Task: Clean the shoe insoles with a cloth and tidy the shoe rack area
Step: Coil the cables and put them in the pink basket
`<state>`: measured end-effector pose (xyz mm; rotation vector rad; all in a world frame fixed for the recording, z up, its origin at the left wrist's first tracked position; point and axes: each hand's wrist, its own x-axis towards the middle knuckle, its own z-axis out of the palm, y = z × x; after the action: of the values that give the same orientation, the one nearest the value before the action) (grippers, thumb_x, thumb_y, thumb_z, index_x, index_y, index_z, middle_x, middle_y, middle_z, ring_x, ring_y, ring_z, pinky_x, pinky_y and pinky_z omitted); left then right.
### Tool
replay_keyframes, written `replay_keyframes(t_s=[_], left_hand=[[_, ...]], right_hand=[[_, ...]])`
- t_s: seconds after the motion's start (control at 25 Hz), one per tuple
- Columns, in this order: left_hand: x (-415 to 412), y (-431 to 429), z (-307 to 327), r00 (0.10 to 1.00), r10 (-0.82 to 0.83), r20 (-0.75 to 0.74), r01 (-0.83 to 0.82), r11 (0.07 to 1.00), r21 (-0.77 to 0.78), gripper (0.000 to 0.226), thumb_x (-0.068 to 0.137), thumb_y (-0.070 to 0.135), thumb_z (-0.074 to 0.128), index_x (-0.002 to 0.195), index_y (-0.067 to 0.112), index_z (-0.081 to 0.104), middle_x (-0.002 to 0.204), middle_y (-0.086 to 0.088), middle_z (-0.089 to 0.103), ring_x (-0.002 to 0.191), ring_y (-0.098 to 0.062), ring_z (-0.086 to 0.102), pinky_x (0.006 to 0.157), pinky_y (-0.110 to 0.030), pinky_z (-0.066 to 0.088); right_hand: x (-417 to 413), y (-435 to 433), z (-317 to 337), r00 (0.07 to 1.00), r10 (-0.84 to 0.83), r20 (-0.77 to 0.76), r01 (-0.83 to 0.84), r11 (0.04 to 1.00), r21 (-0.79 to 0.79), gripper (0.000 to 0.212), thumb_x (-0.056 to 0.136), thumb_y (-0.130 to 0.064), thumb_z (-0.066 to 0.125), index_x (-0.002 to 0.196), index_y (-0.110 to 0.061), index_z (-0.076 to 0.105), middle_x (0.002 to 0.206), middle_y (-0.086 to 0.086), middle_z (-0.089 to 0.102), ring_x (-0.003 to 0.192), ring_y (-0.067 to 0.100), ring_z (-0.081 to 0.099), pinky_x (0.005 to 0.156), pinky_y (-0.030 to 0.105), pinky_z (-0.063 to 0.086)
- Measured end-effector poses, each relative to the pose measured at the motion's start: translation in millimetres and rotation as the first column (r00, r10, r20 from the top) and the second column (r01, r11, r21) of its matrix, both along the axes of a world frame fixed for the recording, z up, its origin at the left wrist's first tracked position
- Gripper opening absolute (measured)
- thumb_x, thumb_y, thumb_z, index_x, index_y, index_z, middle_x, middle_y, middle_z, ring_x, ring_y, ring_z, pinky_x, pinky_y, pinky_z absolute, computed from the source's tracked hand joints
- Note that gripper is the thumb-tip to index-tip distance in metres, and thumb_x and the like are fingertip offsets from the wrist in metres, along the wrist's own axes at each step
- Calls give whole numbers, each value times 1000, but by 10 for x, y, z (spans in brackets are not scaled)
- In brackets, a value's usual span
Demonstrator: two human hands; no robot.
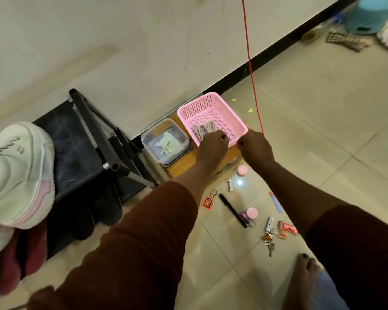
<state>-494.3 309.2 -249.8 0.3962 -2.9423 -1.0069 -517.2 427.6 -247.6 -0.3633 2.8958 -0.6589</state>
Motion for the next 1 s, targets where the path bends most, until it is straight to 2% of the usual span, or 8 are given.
replay_keyframes(t_s=[0.08,0.24,0.36,0.44,0.56,0.68,0.76,1.0], left_hand=[[226,177,-108,998,-66,7,66,998,-18,22,93,18,53,98,2,68,93,-17,68,87,-30,62,73,-35,46],[572,419,-644,962,-150,228,161,987,-30,25,90,25,60,109,9,65,106,-13,67,96,-25,61,76,-29,43],[779,573,-1161,859,-202,470,208,977,40,45,83,30,70,120,10,55,121,-13,58,113,-28,54,90,-34,44],[864,717,-1444,787,-271,554,292,955,53,57,78,30,74,125,8,49,126,-15,53,119,-31,50,95,-39,44],[913,851,-1774,771,-351,531,443,895,-53,61,76,35,75,124,7,49,121,-14,56,115,-31,53,93,-39,43],[929,913,-1919,812,-379,444,517,820,-245,57,75,44,73,117,11,53,110,-9,62,103,-27,58,88,-35,40],[962,916,-2014,823,-404,400,536,786,-309,52,77,44,70,116,12,54,108,-7,63,103,-25,59,90,-36,37],[997,918,-2104,814,-448,369,560,773,-298,40,83,30,64,117,11,56,111,-8,63,106,-26,57,101,-38,26]], right_hand=[[210,184,-165,999,-8,41,7,1000,7,17,85,-2,52,91,-3,68,94,16,65,86,33,61,65,30,45],[350,434,-753,983,78,166,-100,986,134,16,87,-8,59,100,-3,67,101,15,64,92,31,60,71,31,47],[233,520,-1216,963,126,239,-174,966,193,32,88,-13,59,119,-8,60,113,16,57,104,34,56,84,37,49],[97,512,-1490,954,147,260,-205,955,213,41,89,-13,57,129,-12,52,119,17,50,108,36,53,89,38,47],[-76,359,-1783,949,189,250,-245,946,212,53,90,-7,52,140,-18,38,133,23,37,118,40,45,95,39,44],[-210,257,-1937,951,214,222,-272,921,280,56,93,-6,48,143,-24,31,135,23,33,117,43,42,91,42,46],[-257,236,-2050,947,203,250,-273,916,293,50,93,-7,47,140,-21,38,130,21,37,115,42,44,87,42,46],[-158,347,-2204,949,231,215,-281,929,242,42,89,0,49,129,-12,51,114,23,47,102,42,52,82,41,50]])
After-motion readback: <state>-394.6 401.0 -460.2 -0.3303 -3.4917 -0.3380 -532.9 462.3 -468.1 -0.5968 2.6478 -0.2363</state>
